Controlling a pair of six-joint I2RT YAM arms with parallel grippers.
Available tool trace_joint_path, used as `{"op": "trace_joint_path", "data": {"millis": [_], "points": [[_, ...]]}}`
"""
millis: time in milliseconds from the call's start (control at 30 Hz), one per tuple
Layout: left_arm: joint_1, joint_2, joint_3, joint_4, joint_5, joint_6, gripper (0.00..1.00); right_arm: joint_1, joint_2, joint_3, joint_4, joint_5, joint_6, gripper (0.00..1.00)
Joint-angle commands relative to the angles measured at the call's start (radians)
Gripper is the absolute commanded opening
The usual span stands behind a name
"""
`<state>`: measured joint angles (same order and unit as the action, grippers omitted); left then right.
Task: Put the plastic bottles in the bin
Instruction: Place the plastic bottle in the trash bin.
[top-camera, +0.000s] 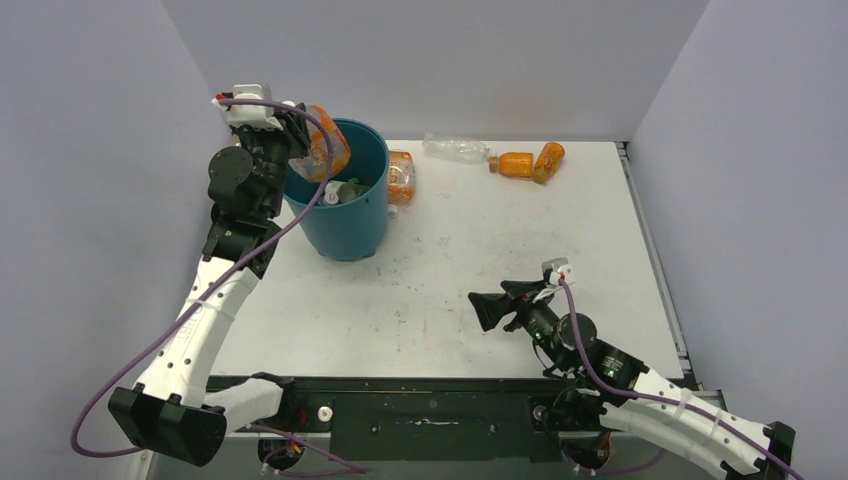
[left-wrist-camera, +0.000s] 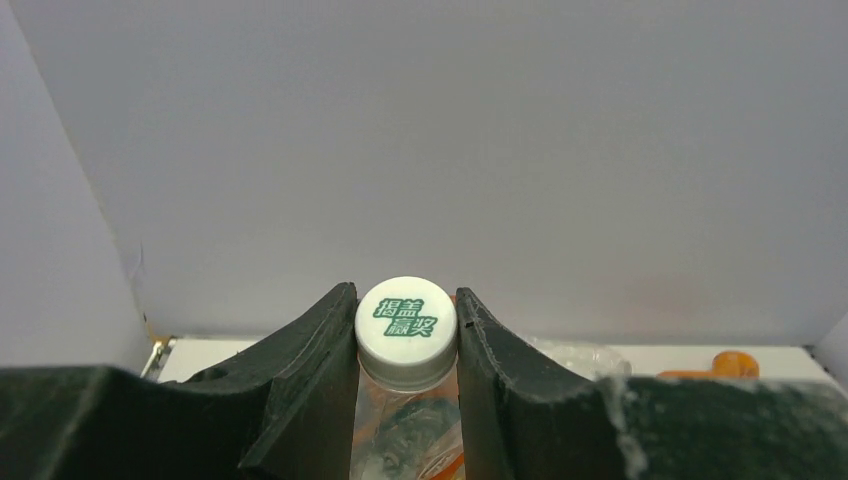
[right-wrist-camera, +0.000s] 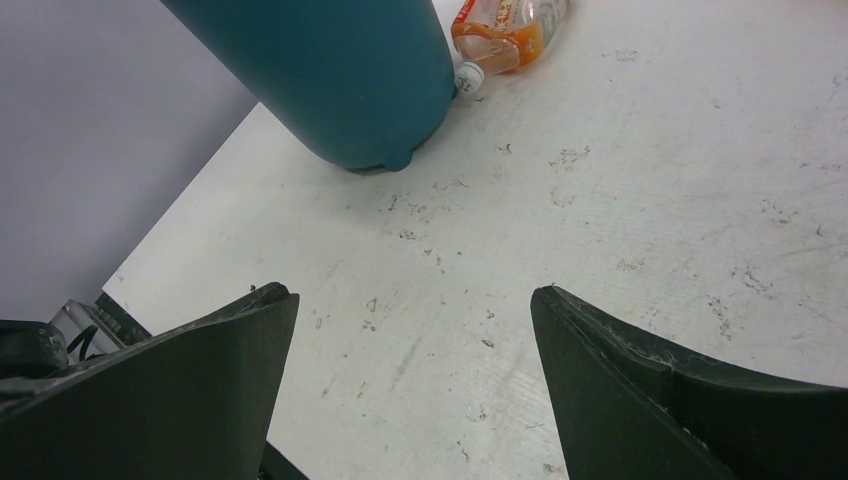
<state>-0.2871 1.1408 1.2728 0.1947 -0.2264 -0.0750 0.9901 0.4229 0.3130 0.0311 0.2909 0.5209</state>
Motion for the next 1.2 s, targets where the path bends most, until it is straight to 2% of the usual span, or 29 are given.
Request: {"op": "trace_joint_path", "data": {"millis": [0,100,233,400,633,800,967,1167], "points": [[0.005,0.009,-0.003,-0.032,-0.001,-0.008,0.0,0.005,-0.006,-0.001,0.052,0.01,0.0,0.9],[0.005,0.013,0.013,-0.097,0.002,-0.035,0.0,0.005,-0.014,0.017,0.022,0.027,-0.005,0.9],[0.003,0.039,0.053,-0.285,0.034,-0.083,0.0,0.005,-0.044,0.04,-0.011,0.082,-0.016,0.9],[0.003,0.051,-0.015,-0.342,0.049,-0.108,0.0,0.005,-0.043,0.053,-0.023,0.112,-0.024,0.9],[0.003,0.086,-0.088,-0.294,0.084,-0.121,0.0,0.005,-0.026,0.058,-0.028,0.125,-0.021,0.9],[0.003,0.094,-0.137,-0.154,0.09,-0.083,0.0,0.005,-0.026,0.053,-0.028,0.135,-0.024,0.9],[0.001,0.122,-0.129,-0.16,0.105,-0.084,0.0,0.005,-0.035,0.042,-0.028,0.138,-0.019,0.9],[0.002,-0.065,-0.172,0.032,0.048,-0.12,0.0,0.005,-0.066,0.042,-0.07,0.146,-0.019,0.9]]}}
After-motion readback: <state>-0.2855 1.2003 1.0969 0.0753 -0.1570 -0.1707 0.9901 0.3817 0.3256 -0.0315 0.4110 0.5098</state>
